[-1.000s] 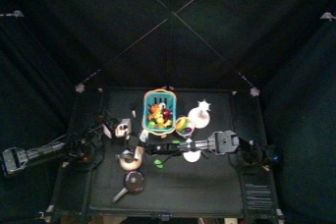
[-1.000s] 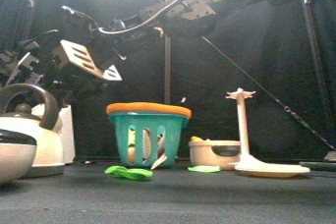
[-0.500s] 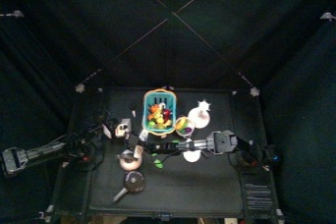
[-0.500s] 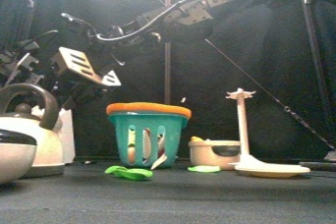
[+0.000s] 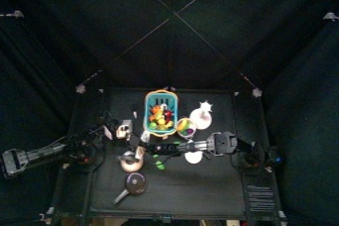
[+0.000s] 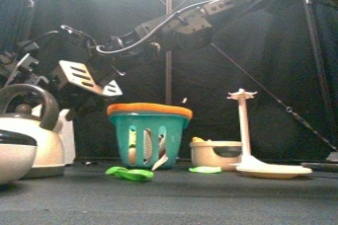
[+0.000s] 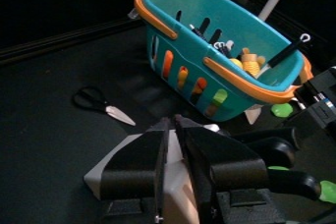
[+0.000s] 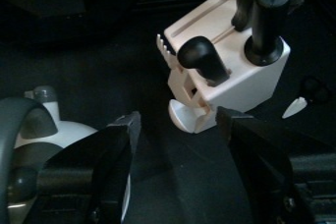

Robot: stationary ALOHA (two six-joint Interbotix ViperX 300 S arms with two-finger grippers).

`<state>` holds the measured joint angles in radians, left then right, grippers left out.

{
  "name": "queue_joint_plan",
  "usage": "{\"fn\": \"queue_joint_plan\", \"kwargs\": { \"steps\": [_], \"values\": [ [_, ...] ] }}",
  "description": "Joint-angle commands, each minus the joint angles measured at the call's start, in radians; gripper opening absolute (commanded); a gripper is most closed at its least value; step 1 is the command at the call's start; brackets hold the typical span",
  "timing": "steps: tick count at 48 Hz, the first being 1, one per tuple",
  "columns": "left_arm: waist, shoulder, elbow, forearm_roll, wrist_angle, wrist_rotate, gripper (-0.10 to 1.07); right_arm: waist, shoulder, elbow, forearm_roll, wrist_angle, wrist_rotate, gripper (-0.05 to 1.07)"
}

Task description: Grab spoon

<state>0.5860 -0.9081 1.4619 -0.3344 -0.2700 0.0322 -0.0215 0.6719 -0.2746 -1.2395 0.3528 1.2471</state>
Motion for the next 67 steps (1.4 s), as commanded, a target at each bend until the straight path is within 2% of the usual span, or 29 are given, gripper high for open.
{"fn": "queue_joint_plan", "kwargs": {
  "steps": [1,12,28,38,58,67],
  "values": [
    [0.003,0.002,-0.014,0.000,-0.005,0.002,0.59,-0.008,-0.021,-0.034,0.002,-0.003,0.002,0.94],
    [0.005,0.002,-0.014,0.000,-0.002,0.002,0.59,-0.009,-0.005,-0.052,0.020,-0.008,0.000,0.91],
    [0.003,0.002,-0.014,0.000,0.008,0.000,0.59,-0.011,-0.002,-0.063,0.034,-0.017,0.000,0.74],
    [0.003,0.002,-0.014,0.000,0.011,0.000,0.59,-0.017,-0.002,-0.063,0.034,-0.018,0.000,0.69],
    [0.003,0.003,-0.014,-0.003,0.023,-0.002,0.59,-0.041,-0.031,-0.029,0.031,-0.014,0.000,0.56],
    [0.002,0.002,-0.014,-0.014,0.023,-0.002,0.59,-0.055,-0.060,0.008,0.034,-0.014,0.000,0.55]
  ]
}}
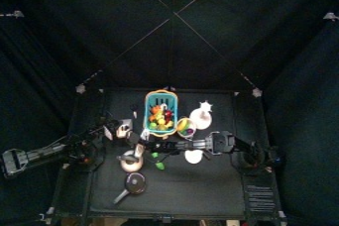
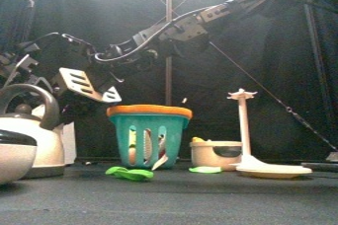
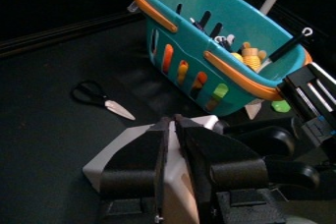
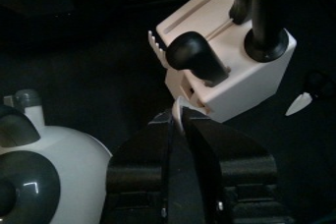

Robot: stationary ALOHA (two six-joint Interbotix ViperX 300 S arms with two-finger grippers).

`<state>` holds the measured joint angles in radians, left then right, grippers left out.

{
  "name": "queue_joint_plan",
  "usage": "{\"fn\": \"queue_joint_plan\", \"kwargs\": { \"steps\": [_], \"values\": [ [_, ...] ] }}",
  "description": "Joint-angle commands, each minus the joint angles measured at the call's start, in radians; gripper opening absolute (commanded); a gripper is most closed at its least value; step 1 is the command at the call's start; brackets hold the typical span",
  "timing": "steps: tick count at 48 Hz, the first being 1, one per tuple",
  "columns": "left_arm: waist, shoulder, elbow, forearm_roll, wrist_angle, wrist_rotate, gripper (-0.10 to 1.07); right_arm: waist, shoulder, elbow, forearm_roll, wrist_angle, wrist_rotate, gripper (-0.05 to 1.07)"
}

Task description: Grab spoon

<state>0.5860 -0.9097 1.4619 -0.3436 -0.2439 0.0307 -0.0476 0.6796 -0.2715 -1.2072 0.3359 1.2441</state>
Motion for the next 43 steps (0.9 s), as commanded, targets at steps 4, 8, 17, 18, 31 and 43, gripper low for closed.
{"fn": "queue_joint_plan", "kwargs": {
  "steps": [4,8,17,18,31,43],
  "values": [
    [0.000,0.003,-0.014,-0.006,-0.003,0.000,0.59,-0.031,-0.078,0.015,0.002,-0.003,0.005,0.55],
    [0.000,0.003,-0.014,-0.006,-0.003,0.000,0.59,-0.029,-0.081,0.017,0.002,-0.006,0.003,0.55],
    [0.002,0.005,-0.014,-0.006,-0.003,0.000,0.59,-0.029,-0.083,0.011,0.002,-0.008,0.003,0.55],
    [0.002,0.003,-0.014,-0.006,-0.003,0.000,0.59,-0.029,-0.083,0.009,0.002,-0.011,0.003,0.55],
    [0.000,0.003,-0.012,-0.006,0.000,0.000,0.59,-0.025,-0.083,0.006,0.002,-0.031,0.003,0.54],
    [0.002,0.003,-0.011,-0.006,0.000,0.000,0.59,-0.023,-0.091,0.008,-0.002,-0.031,0.003,0.54]
  ]
}}
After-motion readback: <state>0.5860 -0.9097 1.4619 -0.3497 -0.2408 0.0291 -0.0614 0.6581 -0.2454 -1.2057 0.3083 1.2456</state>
